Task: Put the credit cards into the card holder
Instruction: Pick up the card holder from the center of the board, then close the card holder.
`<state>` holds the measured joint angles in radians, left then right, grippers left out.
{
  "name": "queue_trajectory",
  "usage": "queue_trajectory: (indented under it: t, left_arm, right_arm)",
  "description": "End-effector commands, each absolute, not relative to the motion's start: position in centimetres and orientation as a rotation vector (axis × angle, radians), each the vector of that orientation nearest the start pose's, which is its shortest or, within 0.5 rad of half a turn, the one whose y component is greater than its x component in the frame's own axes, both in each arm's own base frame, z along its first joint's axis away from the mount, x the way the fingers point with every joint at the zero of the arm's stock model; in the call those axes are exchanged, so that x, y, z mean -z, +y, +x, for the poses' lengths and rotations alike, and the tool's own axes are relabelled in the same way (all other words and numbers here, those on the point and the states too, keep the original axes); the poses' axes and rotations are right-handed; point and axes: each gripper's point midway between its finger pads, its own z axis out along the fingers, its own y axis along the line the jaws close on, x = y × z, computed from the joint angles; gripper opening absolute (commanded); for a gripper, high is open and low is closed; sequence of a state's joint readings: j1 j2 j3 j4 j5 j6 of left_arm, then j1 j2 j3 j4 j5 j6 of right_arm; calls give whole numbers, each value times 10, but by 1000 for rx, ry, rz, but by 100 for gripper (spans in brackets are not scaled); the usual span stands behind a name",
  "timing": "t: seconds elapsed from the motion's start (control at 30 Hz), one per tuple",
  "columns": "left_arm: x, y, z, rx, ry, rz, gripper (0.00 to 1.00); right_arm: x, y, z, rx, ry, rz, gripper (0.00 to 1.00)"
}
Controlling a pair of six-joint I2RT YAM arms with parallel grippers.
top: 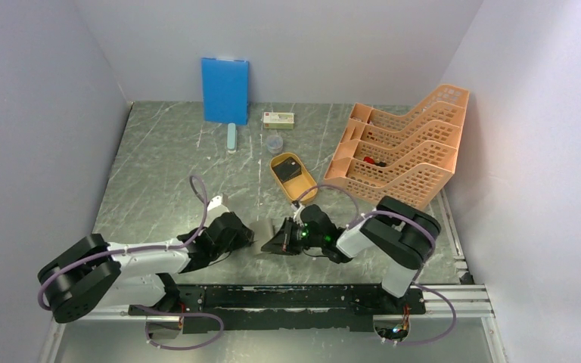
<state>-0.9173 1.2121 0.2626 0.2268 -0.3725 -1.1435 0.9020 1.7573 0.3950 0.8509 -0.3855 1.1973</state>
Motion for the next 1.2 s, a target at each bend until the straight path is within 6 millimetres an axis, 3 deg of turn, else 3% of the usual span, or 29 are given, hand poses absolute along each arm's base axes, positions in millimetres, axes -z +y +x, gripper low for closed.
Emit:
queue_trajectory:
  t: [0.0, 0.07, 0.1, 0.17, 0.27, 0.4, 0.57, 0.67, 0.73, 0.8, 1.17]
  left_arm:
    - [3, -179, 165, 396, 2513, -300, 23]
    - [-41, -188, 177, 442, 2451, -297, 31]
    - [-64, -190, 182, 461, 2417, -297, 37]
    - [-116, -190, 191, 494, 2336, -308, 51]
    - [-188, -178, 199, 511, 2218, -306, 56]
    - [-282, -167, 207, 601, 2017, -307, 80]
    - [-380, -168, 207, 742, 1831, -271, 84]
    - [-423, -179, 203, 853, 1740, -195, 90]
    - [-437, -195, 198, 927, 1690, -96, 93]
    - [-437, -208, 196, 984, 1649, -38, 97]
    - [-420, -263, 213, 1064, 1662, 66, 97]
  right_arm:
    - [-56, 353, 154, -1397, 2416, -138, 0]
    - [-80, 350, 165, -1290, 2346, -244, 0]
    - [-83, 342, 168, -1190, 2359, -292, 0]
    - [-107, 329, 182, -1019, 2302, -385, 0]
    - [-162, 315, 205, -753, 2158, -518, 0]
    - [-224, 290, 234, -331, 1944, -614, 0]
    - [-303, 265, 253, 118, 1580, -648, 0]
    - [-339, 253, 255, 349, 1375, -663, 0]
    - [-353, 251, 257, 484, 1294, -676, 0]
    - [-361, 252, 254, 534, 1258, -686, 0]
    - [-358, 278, 228, 628, 1130, -788, 0]
